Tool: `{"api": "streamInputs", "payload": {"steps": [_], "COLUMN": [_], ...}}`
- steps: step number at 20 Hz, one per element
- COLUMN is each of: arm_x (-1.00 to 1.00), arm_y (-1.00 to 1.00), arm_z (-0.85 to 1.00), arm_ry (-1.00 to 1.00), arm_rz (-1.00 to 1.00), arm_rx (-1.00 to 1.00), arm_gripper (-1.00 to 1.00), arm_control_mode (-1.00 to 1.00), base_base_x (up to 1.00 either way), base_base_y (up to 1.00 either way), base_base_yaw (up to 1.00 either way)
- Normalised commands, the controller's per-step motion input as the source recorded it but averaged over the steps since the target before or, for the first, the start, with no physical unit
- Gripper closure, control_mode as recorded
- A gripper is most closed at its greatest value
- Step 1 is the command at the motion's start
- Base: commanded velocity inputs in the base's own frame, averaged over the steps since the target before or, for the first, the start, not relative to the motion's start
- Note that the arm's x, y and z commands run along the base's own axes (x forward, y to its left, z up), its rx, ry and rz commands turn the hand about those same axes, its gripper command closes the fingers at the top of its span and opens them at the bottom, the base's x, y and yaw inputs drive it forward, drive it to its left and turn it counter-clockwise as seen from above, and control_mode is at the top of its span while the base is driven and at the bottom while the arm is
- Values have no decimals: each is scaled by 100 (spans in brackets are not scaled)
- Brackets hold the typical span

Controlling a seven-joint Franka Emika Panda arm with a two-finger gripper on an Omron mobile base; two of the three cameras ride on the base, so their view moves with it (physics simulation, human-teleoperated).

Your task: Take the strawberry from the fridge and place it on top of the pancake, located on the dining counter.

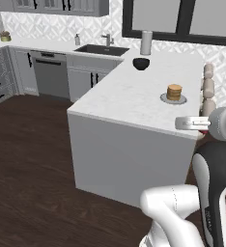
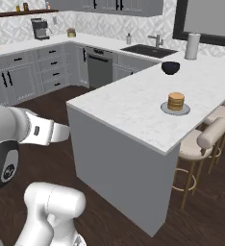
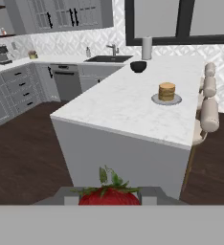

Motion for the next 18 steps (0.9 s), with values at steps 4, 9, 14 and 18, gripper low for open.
{"api": "streamInputs", "payload": {"steps": [4, 9, 14, 18], "arm_x": [0, 0, 0, 0], "arm_y": [0, 0, 0, 0], "arm_z": [0, 0, 0, 0], "arm_ry": [0, 0, 0, 0], "arm_rz": [0, 0, 0, 0], "arm_rx": [0, 0, 0, 0], "arm_gripper": [100, 100, 100, 100], "arm_control_mode": [100, 100, 100, 100], "base_base_x": [0, 8, 13, 14], "base_base_y": [-100, -100, -100, -100], "base_base_yaw": [37, 36, 38, 39]}}
